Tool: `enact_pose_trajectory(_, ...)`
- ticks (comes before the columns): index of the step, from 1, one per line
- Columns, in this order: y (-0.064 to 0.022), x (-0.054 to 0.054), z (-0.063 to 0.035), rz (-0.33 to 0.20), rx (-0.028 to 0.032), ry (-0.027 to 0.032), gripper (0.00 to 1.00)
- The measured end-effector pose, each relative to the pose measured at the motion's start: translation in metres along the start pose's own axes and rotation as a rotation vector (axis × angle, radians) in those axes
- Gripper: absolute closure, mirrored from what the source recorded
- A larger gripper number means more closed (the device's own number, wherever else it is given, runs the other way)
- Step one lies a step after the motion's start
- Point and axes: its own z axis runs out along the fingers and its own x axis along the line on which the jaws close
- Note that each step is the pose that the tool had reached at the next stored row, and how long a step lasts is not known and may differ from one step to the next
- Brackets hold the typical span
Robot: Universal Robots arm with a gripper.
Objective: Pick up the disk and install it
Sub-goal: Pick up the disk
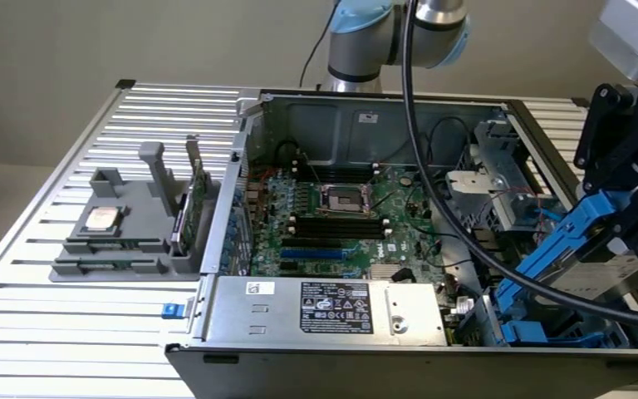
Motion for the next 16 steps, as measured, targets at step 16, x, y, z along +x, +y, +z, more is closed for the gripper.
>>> enact_pose_trajectory(16,-0.003,0.001,0.012,0.001,-0.0189,-0.0132,0.67)
